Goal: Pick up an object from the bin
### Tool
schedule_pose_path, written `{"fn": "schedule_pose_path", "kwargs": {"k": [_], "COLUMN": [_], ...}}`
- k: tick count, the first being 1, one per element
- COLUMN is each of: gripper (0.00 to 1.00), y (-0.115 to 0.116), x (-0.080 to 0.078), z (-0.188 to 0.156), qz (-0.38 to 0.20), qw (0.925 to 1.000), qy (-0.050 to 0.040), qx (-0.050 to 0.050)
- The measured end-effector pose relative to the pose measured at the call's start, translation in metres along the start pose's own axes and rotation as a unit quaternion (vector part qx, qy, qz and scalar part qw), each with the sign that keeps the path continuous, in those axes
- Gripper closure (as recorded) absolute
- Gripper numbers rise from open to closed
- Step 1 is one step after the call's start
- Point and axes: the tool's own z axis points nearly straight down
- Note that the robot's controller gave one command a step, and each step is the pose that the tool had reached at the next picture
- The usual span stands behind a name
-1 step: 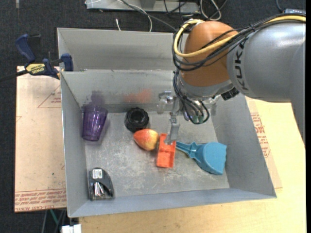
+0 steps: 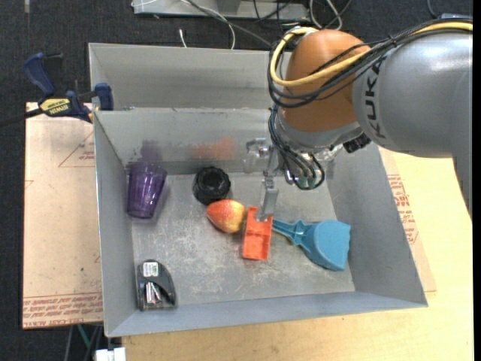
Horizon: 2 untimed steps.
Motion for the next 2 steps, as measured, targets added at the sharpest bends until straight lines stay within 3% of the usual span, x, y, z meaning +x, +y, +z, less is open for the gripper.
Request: {"fn": "schedule_pose_path", "kwargs": {"k": [1, 2], "gripper": [0.0, 0.0], "y": [-0.082, -0.048], "x": [0.031, 0.057], "z": [0.109, 0.046], "qz": [0.093, 0.166], "qw": [0.9957, 0.9861], "qy": [0.0004, -0.005], "qx": [-0.001, -0.003]}}
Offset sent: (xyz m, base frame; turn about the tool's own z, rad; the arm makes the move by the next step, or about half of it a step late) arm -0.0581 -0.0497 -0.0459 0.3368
